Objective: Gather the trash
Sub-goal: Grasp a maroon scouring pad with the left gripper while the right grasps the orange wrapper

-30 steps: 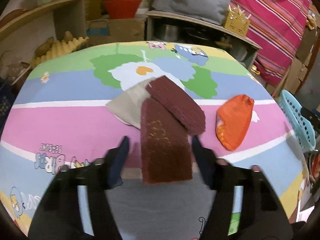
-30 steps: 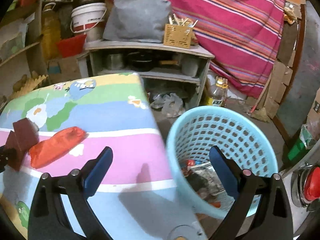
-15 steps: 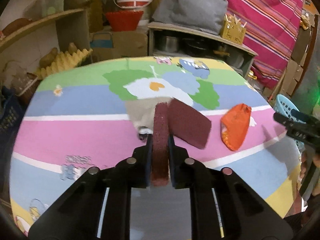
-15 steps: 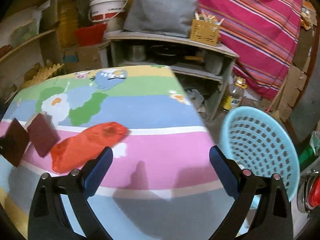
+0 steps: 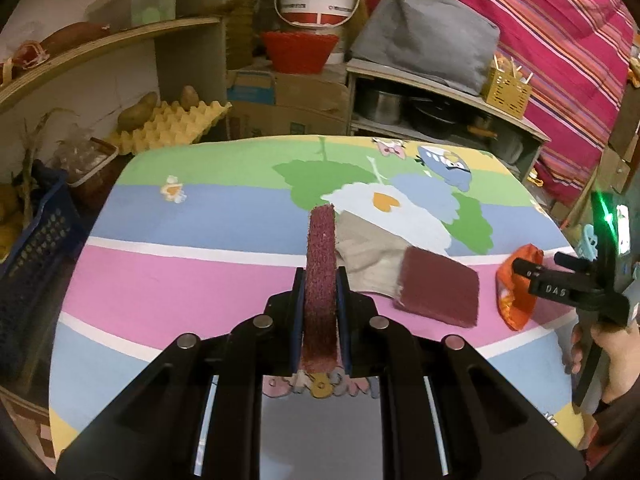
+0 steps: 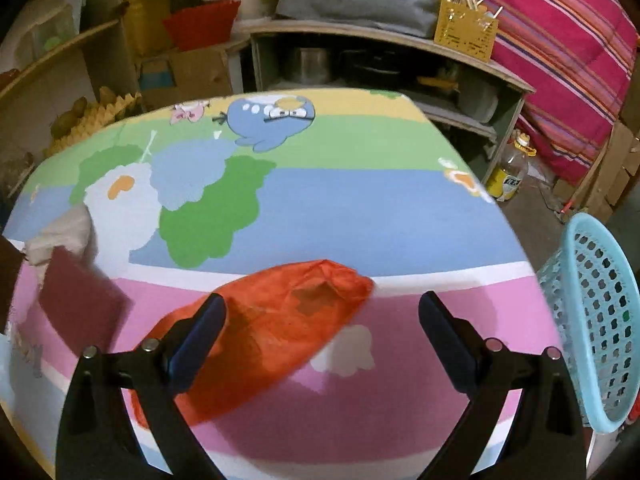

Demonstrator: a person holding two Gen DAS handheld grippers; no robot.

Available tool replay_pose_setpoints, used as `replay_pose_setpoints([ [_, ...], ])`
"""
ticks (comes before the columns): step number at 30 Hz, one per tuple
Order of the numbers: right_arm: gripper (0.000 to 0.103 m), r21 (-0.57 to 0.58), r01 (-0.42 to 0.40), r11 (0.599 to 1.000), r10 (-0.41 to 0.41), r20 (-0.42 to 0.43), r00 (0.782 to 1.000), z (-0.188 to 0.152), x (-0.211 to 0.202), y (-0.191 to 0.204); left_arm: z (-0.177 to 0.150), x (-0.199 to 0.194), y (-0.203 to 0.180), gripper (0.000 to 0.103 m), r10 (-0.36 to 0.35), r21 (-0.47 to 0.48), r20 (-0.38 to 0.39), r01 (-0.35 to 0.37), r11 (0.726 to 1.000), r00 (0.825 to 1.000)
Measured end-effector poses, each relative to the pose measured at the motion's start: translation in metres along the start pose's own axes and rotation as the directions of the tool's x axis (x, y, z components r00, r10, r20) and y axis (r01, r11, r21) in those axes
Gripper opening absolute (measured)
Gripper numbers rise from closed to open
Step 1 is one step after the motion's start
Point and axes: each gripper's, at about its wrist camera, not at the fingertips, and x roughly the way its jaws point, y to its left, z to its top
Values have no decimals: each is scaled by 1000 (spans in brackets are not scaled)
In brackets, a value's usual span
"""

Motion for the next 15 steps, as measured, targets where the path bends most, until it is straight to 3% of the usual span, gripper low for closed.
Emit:
replay_pose_setpoints([
  [1,92,-1,-6,1000,6,-6,1000,-1,2,1,1,0,2,13,0,-3,2,0,1000,1000],
  [6,55,-15,-61,998,61,5,998,-2,-1,2,4,0,3,13,-1,-10,9,1,1000,1000],
  [9,42,-34,-76,997,76,7,997,-2,-3,5,3,0,-1,13,-9,-12,9,9,1000,1000],
  [13,34,-42,-91,995,92,17,996,-4,-5,5,2,-2,-7,13,-10,-2,8,10,1000,1000],
  [15,17,-33,-102,994,103,20,994,-4,-7,0,3,-3,-9,13,-9,1,9,9,1000,1000],
])
